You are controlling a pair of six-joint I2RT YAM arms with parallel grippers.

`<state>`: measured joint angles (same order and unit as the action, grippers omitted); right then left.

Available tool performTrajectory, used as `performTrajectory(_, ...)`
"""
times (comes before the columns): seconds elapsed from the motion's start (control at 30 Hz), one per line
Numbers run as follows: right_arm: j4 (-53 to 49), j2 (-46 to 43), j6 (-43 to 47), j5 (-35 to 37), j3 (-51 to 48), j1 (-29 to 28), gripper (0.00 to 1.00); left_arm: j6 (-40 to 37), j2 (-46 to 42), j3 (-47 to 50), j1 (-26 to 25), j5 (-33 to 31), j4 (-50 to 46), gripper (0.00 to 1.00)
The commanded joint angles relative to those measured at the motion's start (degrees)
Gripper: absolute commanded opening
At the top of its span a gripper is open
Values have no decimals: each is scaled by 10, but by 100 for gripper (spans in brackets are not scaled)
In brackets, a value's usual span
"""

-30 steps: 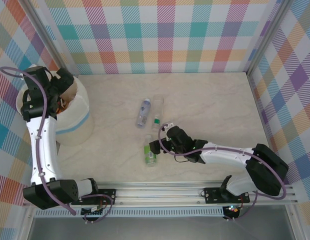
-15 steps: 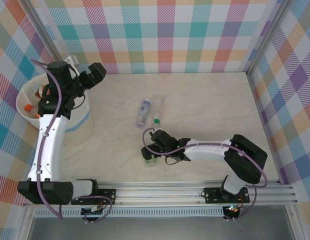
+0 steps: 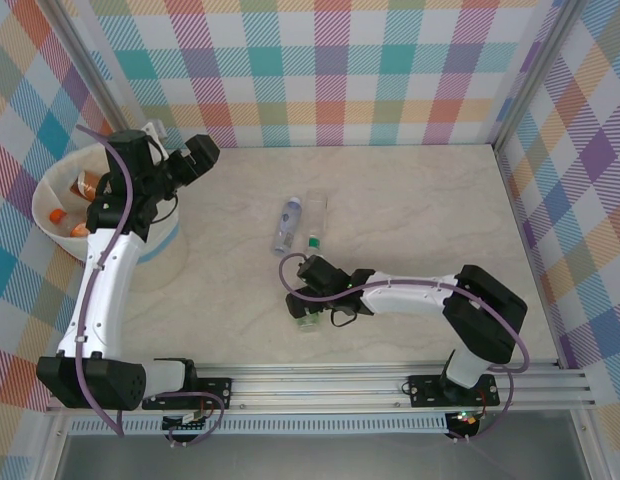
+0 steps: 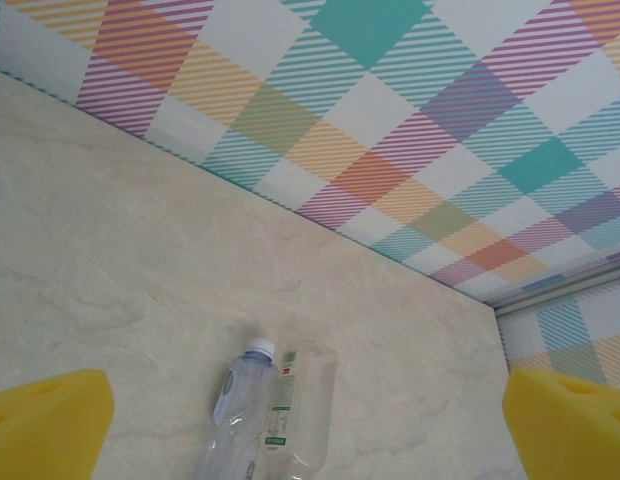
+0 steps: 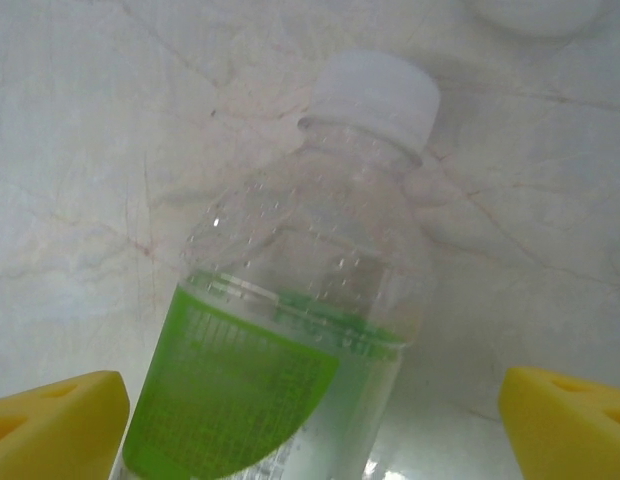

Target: Put the plastic bottles in the bin

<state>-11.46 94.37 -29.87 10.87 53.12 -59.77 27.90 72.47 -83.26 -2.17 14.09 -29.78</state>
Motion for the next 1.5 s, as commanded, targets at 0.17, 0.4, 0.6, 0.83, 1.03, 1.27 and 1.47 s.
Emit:
performTrajectory(0.17,-65,25,24,-34,29,-15,100,6,-18,23,-8,-3,22,100)
performTrajectory(0.4,-181,56,-27,31,59,-15,94,2,-18,33,-7,-4,20,100)
performTrajectory(0.6,-133,19,-15,39,20,-15,73,-2,-26,44,-7,-13,17,100)
performTrajectory(0.83,-30,-33,37,32,-25,-15,54,-19,-38,62,-8,20,40,100)
performTrajectory(1.03,79,-70,72,28,-44,-15,55,-4,-41,92,-8,76,54,100)
performTrajectory(1.27,213,-84,82,18,-50,-14,56,2,-40,134,-26,118,61,100)
performTrajectory(1.47,275,-91,98,-12,-37,-3,56,-14,-36,162,-84,132,62,100)
